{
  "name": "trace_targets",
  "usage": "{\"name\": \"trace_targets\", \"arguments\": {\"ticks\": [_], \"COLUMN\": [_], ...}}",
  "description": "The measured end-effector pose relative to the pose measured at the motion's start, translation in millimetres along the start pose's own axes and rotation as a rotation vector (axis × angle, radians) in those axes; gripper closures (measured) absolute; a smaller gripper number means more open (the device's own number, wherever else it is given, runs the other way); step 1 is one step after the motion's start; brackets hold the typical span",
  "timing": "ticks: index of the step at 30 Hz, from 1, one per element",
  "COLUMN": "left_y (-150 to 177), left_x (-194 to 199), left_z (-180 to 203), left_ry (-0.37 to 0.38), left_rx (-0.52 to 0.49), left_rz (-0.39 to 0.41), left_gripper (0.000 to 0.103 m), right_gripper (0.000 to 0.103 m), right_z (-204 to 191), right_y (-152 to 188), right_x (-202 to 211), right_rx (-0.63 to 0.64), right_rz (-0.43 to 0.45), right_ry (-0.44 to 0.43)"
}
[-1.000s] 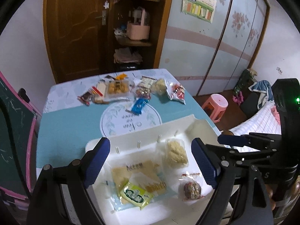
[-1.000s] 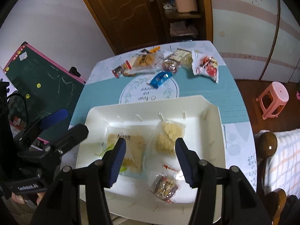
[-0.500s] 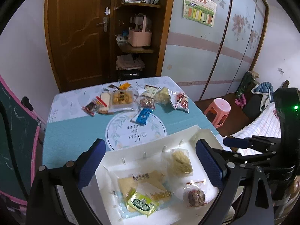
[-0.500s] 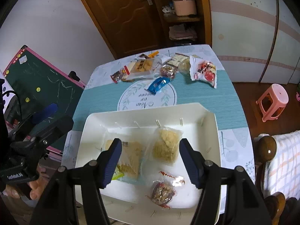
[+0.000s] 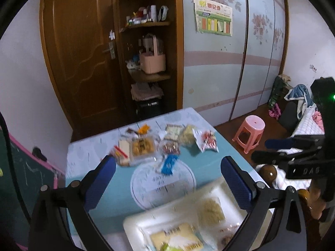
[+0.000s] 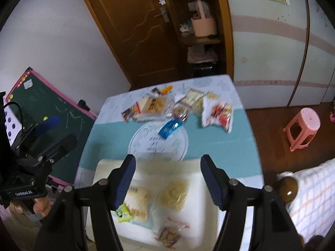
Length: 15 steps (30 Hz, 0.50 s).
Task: Organize snacks
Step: 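Move both tools back over the remaining snacks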
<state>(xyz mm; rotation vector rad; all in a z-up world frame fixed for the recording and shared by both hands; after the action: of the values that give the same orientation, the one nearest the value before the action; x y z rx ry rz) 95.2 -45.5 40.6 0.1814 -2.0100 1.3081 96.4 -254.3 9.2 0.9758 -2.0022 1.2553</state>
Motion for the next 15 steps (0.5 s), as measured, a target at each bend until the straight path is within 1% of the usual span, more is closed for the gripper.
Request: {"name": "trace_targets", "arguments": {"ticks": [4, 6, 9, 12, 15], "left_y": [-36, -52, -71, -92, -103], "left_x": [-10, -16, -25, -43, -58], "left_z": [-13, -20, -31, -42, -46], "left_ry": [-0.061, -0.075, -0.102, -0.132, -0.105], "left_rx": [-0.032, -0.041, -0.045, -0.046, -0.046], "left_rz": [0.004, 0.006, 0.006, -0.010, -0.021], "left_gripper": [0.003, 0.003, 0.003, 0.003, 0.003], "right_gripper": [0.038, 0.038, 0.038, 0.038, 0.038], "right_z": [5, 11, 20, 23, 23], "right_y": [-39, -66, -98, -129, -153], "right_x": [15, 18, 16, 9, -7], "right_rx": [-0.015, -0.051, -0.097, -0.098, -0.085], "right_rz": [0.063, 0.088, 0.089, 0.094, 0.083], "right_ry": [0.027, 0.037, 0.047, 0.094, 0.137]}}
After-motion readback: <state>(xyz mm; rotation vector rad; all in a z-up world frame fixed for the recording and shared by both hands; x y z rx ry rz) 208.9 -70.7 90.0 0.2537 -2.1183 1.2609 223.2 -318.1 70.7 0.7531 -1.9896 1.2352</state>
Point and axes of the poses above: each gripper's, at about its wrist camera, not at the fingertips, and x roughly against the way its jaws point, z to its right, y to its underside, the point moved 1 cm from there along -x, roughly the way its jaws point, and after that the axes turned 15 degrees about -x, right-handed, at the moved point
